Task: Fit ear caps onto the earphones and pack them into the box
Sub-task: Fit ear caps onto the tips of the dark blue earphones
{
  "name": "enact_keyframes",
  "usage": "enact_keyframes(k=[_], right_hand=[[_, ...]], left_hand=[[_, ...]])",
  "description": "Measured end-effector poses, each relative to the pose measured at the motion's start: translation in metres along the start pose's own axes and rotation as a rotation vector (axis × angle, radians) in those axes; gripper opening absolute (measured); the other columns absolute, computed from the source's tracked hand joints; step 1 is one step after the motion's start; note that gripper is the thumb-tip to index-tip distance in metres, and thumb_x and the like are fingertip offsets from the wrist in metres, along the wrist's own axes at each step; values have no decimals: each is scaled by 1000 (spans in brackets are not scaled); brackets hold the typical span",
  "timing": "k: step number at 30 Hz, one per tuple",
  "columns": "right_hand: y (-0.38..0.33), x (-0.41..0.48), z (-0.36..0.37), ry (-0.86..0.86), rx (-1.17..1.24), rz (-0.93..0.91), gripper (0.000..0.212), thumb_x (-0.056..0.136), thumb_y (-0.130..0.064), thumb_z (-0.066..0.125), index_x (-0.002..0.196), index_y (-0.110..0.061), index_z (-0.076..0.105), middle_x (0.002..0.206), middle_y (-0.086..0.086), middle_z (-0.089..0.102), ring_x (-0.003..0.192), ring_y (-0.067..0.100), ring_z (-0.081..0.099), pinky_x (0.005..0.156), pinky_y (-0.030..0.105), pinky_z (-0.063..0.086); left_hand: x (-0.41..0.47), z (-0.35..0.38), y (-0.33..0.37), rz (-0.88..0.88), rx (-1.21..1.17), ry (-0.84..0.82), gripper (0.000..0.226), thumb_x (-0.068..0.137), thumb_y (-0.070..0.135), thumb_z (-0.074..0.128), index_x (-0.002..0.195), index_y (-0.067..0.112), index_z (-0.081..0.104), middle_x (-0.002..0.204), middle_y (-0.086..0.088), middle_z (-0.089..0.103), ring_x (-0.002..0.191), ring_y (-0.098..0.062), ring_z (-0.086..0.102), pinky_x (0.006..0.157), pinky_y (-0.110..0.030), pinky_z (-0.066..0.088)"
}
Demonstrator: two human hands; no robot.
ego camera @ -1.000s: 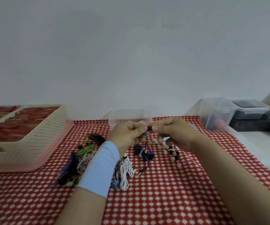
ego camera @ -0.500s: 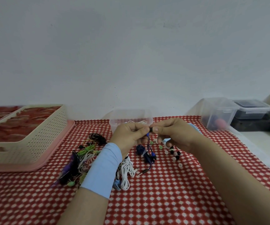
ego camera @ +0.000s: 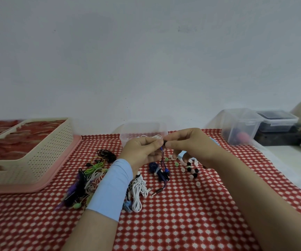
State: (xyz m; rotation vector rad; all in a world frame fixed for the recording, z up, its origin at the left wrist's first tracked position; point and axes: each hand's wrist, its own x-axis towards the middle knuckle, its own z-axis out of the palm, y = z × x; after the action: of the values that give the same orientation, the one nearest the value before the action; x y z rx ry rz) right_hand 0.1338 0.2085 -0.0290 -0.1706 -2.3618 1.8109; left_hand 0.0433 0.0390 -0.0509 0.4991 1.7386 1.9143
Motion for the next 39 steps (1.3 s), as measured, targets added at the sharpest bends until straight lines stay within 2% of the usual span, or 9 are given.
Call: enact_keyframes(k=[5, 14, 19, 21, 23, 26, 30, 33, 39], right_hand=[[3, 2, -1, 50, -77, -19, 7, 91, -12, 75, 96, -10, 79, 86, 8, 78, 65, 18, 69, 51, 29, 54], [4, 3, -2, 35, -33, 1, 7, 87, -8, 77, 94, -7, 81, 81, 11, 77, 68, 22, 67, 53, 31, 54], [0, 1, -6, -15, -56, 75, 18, 92, -15, 74, 110, -17, 76, 89, 2, 79, 68, 20, 72, 53, 29, 54], [1, 1, -13, -28, -207, 105, 18, 93, -22, 72, 112, -22, 73, 93, -2, 79, 66, 18, 72, 51, 25, 52], [7, 5, -24, -7, -506, 123, 9, 91, -20, 74, 97, -25, 78, 89, -7, 78, 64, 11, 69, 55, 21, 54], [19, 10, -33, -41, -783, 240, 15, 84, -18, 80, 80, -33, 80, 89, -10, 77, 80, 11, 71, 70, 23, 60], [26, 11, -25, -102, -909, 313, 14, 82, -24, 82, 96, -24, 83, 96, -8, 77, 90, 9, 68, 84, 23, 55], [25, 11, -22, -131, -930, 317, 16, 82, -28, 81, 97, -23, 83, 97, -9, 77, 90, 8, 68, 86, 24, 54], [24, 10, -20, -170, -974, 277, 22, 83, -24, 81, 105, -28, 81, 104, -11, 74, 93, 7, 65, 88, 24, 54]], left_hand=[[-3, 1, 4, -7, 23, -60, 17, 88, 11, 70, 103, 3, 72, 90, -8, 75, 78, -18, 73, 68, -25, 58], [-4, 3, 8, 104, 228, -18, 18, 85, 1, 72, 103, 5, 70, 87, -12, 75, 73, -17, 72, 68, -26, 60], [-4, 3, 9, 172, 428, -51, 30, 87, 5, 69, 114, 19, 65, 91, -9, 72, 80, -18, 72, 71, -28, 60], [-4, 2, 9, 169, 484, -64, 33, 89, 6, 68, 118, 21, 63, 94, -8, 68, 81, -20, 72, 72, -27, 61], [-4, 1, 9, 143, 517, -85, 36, 92, 6, 63, 124, 22, 63, 94, -7, 62, 79, -19, 70, 71, -26, 60], [-6, 0, 9, 115, 611, -129, 35, 95, 5, 55, 123, 22, 67, 94, -4, 66, 83, -17, 70, 76, -21, 59], [-7, 0, 10, 103, 647, -155, 27, 89, 7, 65, 111, 22, 72, 97, -5, 67, 87, -17, 72, 82, -28, 60], [-6, -1, 9, 96, 619, -152, 27, 85, 4, 70, 107, 20, 71, 102, -9, 67, 92, -21, 72, 84, -34, 60], [-8, -2, 9, 107, 528, -109, 25, 85, -4, 69, 102, 14, 71, 91, -5, 72, 79, -14, 74, 71, -18, 58]])
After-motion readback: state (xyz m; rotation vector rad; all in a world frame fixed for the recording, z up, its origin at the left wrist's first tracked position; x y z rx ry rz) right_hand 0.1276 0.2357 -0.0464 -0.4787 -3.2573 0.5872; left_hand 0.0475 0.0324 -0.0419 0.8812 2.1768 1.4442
